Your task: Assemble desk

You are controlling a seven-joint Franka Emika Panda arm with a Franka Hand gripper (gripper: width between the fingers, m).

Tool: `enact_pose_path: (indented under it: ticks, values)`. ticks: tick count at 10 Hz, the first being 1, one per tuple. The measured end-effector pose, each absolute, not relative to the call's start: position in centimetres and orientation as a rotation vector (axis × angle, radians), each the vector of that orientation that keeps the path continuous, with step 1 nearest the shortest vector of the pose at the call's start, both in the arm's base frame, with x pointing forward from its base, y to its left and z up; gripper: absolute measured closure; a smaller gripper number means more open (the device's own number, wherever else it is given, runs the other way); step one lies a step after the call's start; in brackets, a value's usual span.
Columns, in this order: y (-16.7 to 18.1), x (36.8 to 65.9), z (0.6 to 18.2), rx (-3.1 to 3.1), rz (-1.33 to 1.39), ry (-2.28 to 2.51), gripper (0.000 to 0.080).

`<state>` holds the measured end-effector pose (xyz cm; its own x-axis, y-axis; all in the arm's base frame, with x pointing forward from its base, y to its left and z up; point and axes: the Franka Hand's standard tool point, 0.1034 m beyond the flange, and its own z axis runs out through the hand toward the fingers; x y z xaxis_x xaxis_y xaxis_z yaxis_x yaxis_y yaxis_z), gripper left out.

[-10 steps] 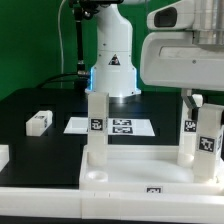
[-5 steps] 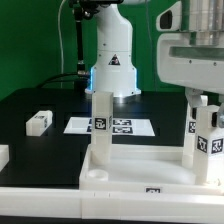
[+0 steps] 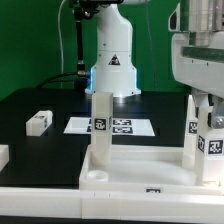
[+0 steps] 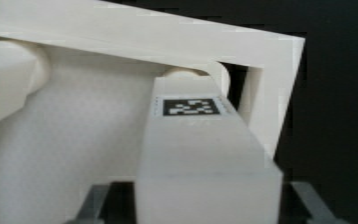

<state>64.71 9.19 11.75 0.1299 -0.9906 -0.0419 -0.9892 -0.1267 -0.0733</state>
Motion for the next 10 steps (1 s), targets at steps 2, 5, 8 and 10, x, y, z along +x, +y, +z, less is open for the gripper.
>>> enact_pose_path:
  ticks: [2, 5, 8, 10]
  values:
    - [9.2, 64.7, 11.7, -2.358, -0.028, 1.951, 0.0233]
    - [9.9, 64.5, 11.8, -2.600, -0.031, 1.647, 0.0168]
    - [10.2, 64.5, 11.8, -2.781, -0.043, 1.325, 0.0151]
    - [10.3, 64.5, 11.8, -2.925, -0.057, 1.005, 0.0151]
